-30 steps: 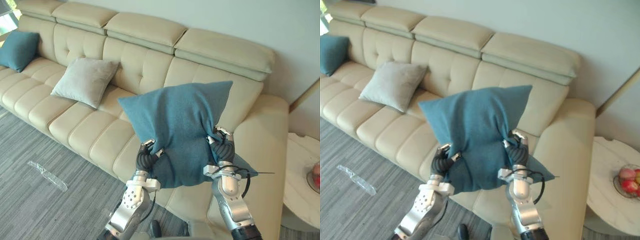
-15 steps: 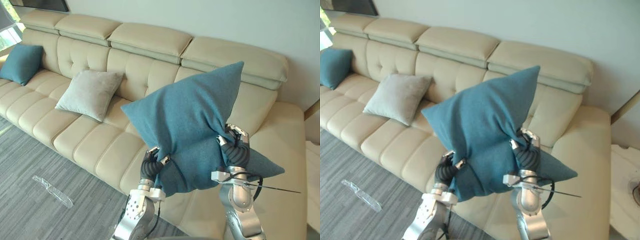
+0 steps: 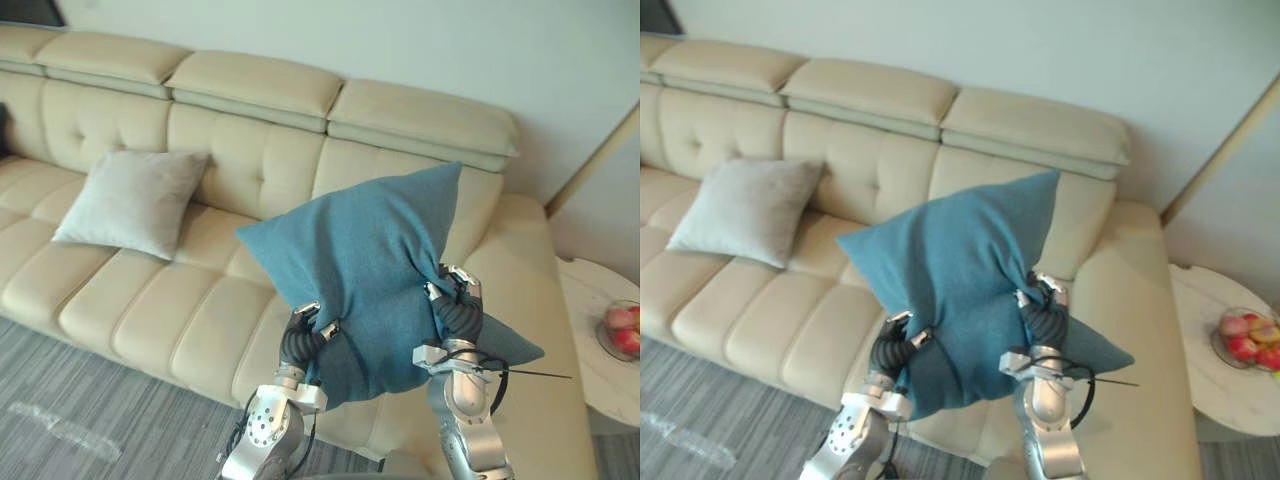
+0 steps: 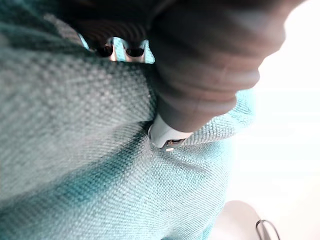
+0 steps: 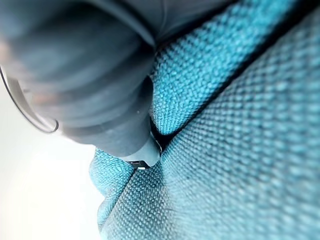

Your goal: Pick up cushions and gather them together orderly.

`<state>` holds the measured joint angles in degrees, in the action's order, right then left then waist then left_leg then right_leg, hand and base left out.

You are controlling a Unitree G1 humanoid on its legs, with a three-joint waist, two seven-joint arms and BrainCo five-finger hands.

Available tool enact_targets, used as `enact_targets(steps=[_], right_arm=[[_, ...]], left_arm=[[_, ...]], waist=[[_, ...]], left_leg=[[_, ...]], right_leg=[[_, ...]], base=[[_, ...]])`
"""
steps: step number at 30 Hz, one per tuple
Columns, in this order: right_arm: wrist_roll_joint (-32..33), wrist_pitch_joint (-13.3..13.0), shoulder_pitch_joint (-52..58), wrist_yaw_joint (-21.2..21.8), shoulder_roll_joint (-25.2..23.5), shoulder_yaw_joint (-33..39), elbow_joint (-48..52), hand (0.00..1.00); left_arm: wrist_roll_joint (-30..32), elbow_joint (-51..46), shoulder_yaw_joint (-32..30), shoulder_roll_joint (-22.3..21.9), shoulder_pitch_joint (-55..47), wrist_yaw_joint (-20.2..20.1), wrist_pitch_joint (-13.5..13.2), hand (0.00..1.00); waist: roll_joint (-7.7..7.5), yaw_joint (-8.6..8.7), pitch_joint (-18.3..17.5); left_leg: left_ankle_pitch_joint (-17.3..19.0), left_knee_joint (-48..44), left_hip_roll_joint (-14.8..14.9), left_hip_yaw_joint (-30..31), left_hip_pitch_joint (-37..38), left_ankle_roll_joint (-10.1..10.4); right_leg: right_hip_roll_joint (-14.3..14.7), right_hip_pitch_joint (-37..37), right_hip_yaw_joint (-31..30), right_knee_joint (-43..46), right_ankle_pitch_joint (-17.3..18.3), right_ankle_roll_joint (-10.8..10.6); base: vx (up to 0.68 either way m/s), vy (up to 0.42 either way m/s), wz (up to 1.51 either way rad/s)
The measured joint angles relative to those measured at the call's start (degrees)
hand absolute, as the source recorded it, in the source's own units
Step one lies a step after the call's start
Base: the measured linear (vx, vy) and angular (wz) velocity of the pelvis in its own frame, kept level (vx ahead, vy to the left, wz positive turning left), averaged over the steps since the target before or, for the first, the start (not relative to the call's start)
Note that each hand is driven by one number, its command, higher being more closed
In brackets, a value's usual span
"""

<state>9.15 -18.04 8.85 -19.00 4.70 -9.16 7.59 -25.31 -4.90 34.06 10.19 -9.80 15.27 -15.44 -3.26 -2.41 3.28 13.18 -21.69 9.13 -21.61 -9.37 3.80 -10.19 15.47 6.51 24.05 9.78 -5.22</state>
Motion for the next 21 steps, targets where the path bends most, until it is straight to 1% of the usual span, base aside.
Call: enact_targets(steps=[1, 2, 3, 4, 5, 6, 8, 9, 10, 11, 12, 13, 14, 15, 16, 17, 18, 19, 20, 21], right_arm=[[0.1, -0.1, -0.1, 0.0, 0.5, 0.2, -0.1, 1.0], [0.3, -0.2, 0.0, 0.0, 0.9, 0.6, -0.6, 1.0], [0.5, -0.2, 0.3, 0.0, 1.2, 0.7, -0.5, 1.0], [0.7, -0.2, 1.4, 0.1, 1.8, 0.7, -0.5, 1.0], [1.0, -0.1, 2.3, 0.3, 2.4, 0.7, -0.5, 1.0], [1.1, 0.0, 2.9, 0.3, 2.5, 0.7, -0.3, 1.0], [2.3, 0.1, 5.3, 0.4, 2.4, 0.7, 2.1, 1.0], [2.3, 0.1, 5.9, 0.4, 2.4, 0.7, 3.1, 1.0], [2.3, 0.0, 6.1, 0.5, 2.3, 0.6, 4.1, 1.0], [2.3, 0.0, 6.1, 0.6, 2.2, 0.6, 4.9, 1.0], [2.3, -0.1, 6.0, 0.6, 2.1, 0.6, 5.3, 1.0], [2.3, -0.7, 6.1, 0.6, 2.1, 0.6, 5.4, 1.0], [2.6, -1.3, 6.1, 0.6, 2.1, 0.7, 5.4, 1.0], [2.8, -1.5, 6.1, 0.6, 2.1, 0.7, 5.3, 1.0], [2.8, -1.6, 6.1, 0.6, 2.0, 0.7, 5.1, 1.0], [2.8, -1.7, 6.0, 0.6, 2.1, 0.7, 4.4, 1.0], [2.8, -1.7, 5.3, 0.7, 1.7, 0.7, 2.2, 1.0], [2.7, -1.7, 5.2, 0.7, 1.4, 0.7, 1.4, 1.0], [2.7, -1.5, 5.3, 0.7, 0.3, 0.7, 0.2, 1.0], [2.7, -1.1, 5.5, 0.8, -0.2, 0.9, 0.1, 1.0]], left_arm=[[0.2, 0.3, 0.1, -0.2, 0.5, 0.0, 0.1, 1.0], [0.4, 0.6, 0.2, -0.5, 0.7, 0.0, 0.5, 1.0], [0.4, 0.6, 0.2, -0.6, 0.8, 0.0, 0.7, 1.0], [0.4, 0.6, 0.2, -0.6, 0.8, 0.0, 1.0, 1.0], [0.4, 0.6, 0.2, -0.6, 0.7, 0.0, 1.1, 1.0], [0.4, 0.6, 0.2, -0.6, 0.7, -0.1, 1.1, 1.0], [0.5, 0.2, 0.1, -0.7, 0.4, -0.6, 1.1, 1.0], [0.5, -0.4, 0.0, -0.7, 0.0, -0.8, 1.2, 1.0], [0.5, -1.2, -0.3, -0.9, -0.5, -1.0, 1.2, 1.0], [0.5, -1.5, -0.6, -1.1, -0.6, -1.3, 1.1, 1.0], [0.5, -1.6, -1.1, -1.6, -0.6, -1.7, 1.2, 1.0], [0.5, -1.8, -1.2, -2.2, -0.6, -1.8, 1.2, 1.0], [0.5, -1.9, -1.2, -2.5, -0.6, -1.8, 1.2, 1.0], [0.6, -2.0, -1.4, -2.6, -0.6, -2.0, 1.2, 1.0], [0.8, -2.0, -1.6, -2.6, -0.6, -2.0, 1.2, 1.0], [1.5, -1.9, -1.6, -2.6, -0.7, -2.0, 1.4, 1.0], [1.6, -1.6, -1.7, -2.3, -1.2, -2.0, 1.4, 1.0], [1.7, -1.2, -1.7, -2.1, -1.2, -2.0, 1.4, 1.0], [1.7, -0.9, -1.7, -1.9, -1.2, -2.0, 1.7, 1.0], [1.7, -0.5, -1.7, -1.8, -1.2, -2.0, 1.7, 1.0]], waist=[[-0.12, 0.43, -0.3], [1.28, 0.89, -0.5], [2.03, 1.09, -0.5], [3.05, 1.0, -0.4], [3.91, 0.52, -0.4], [4.26, 0.4, -0.3], [5.21, 0.03, -0.4], [5.38, -0.28, -0.5], [5.26, -0.67, -0.6], [4.96, -0.87, -0.8], [4.62, -0.88, -0.7], [3.93, -0.87, -0.4], [4.01, -0.86, -0.7], [4.05, -0.71, -0.8], [3.86, -0.73, -0.8], [3.86, -0.83, -1.0], [4.37, -1.03, -1.8], [3.97, -1.01, -1.9], [2.63, -0.87, -2.2], [1.69, -0.71, -2.1]], left_leg=[[-0.2, 0.2, 0.0, 0.3, -0.1, 0.4], [-0.8, 0.6, 0.0, 0.8, 0.1, 0.7], [-1.2, 0.9, 0.2, 1.7, 0.4, 1.0], [-1.3, 0.6, 0.5, 3.9, 1.3, 1.4], [-1.4, -1.1, 1.2, 5.5, 1.4, 1.4], [-1.4, -3.3, 1.8, 6.2, 1.1, 1.5], [-1.9, -14.1, 4.5, 8.7, -2.4, 1.9], [-2.7, -17.8, 5.4, 9.5, -3.6, 2.2], [-4.4, -21.2, 6.0, 10.3, -4.8, 2.1], [-6.3, -23.1, 6.4, 10.4, -5.7, 2.1], [-8.0, -24.6, 6.6, 10.2, -6.8, 1.6], [-6.1, -23.5, 7.1, 9.4, -6.5, 0.4], [-3.8, -19.1, 7.2, 9.8, -5.6, -0.7], [-2.3, -13.6, 6.9, 10.5, -5.0, -0.9], [-2.0, -7.9, 6.1, 11.7, -4.1, -0.7], [-3.4, 1.2, 4.0, 15.0, -1.9, -0.3], [-6.9, 6.8, 2.8, 17.6, 0.2, 4.7], [-6.9, 7.2, 2.4, 17.2, 0.3, 4.8], [-6.9, 7.7, 1.1, 16.1, 0.4, 4.6], [-6.7, 7.7, -0.1, 15.5, 0.4, 4.2]], right_leg=[[0.7, -0.8, 1.8, -2.3, 0.0, 1.8], [1.3, -1.9, 2.6, -3.8, -0.8, 2.3], [1.5, -2.7, 2.7, -4.3, -0.7, 2.2], [2.2, -4.1, 2.9, -4.6, -0.6, 2.3], [2.5, -5.6, 3.1, -5.3, -0.5, 2.4], [2.9, -6.7, 3.2, -5.6, -0.3, 2.6], [4.5, -9.3, 3.6, -6.4, 0.9, 3.4], [5.1, -9.7, 3.2, -6.3, 1.4, 3.8], [5.5, -9.8, 2.1, -6.4, 1.9, 4.0], [5.4, -10.3, 1.1, -6.8, 2.0, 4.3], [4.9, -10.9, 0.7, -7.8, 1.8, 4.4], [4.7, -11.4, 0.0, -8.8, 0.8, 4.2], [4.7, -11.4, -0.6, -9.0, 0.5, 4.0], [4.6, -11.4, -1.1, -9.5, 0.2, 3.7], [4.3, -11.4, -1.5, -10.0, -0.1, 3.4], [4.0, -11.4, -2.5, -10.6, -0.5, 2.6], [4.3, -11.5, -4.6, -12.0, -1.1, 1.0], [4.1, -11.7, -5.2, -12.6, -1.5, 0.6], [2.7, -12.0, -5.9, -14.6, -2.6, -0.3], [1.4, -12.5, -6.1, -16.4, -3.4, -0.9]], base=[[0.11, -0.037, -0.05], [0.14, -0.041, 0.1], [0.17, -0.066, 0.03], [0.18, -0.102, -0.05], [0.19, -0.121, -0.06], [0.14, -0.086, -0.04], [0.1, -0.071, -0.08], [0.06, -0.043, -0.31], [0.04, -0.007, -0.46], [0.09, 0.022, -0.42], [0.13, 0.037, -0.33], [0.13, 0.044, -0.28], [0.1, 0.069, -0.27], [0.11, 0.12, -0.23], [0.13, 0.203, -0.26], [0.12, 0.295, -0.58], [0.08, 0.225, -0.54], [0.12, 0.266, -0.47], [0.09, 0.216, -0.16], [0.1, 0.255, -0.15]])
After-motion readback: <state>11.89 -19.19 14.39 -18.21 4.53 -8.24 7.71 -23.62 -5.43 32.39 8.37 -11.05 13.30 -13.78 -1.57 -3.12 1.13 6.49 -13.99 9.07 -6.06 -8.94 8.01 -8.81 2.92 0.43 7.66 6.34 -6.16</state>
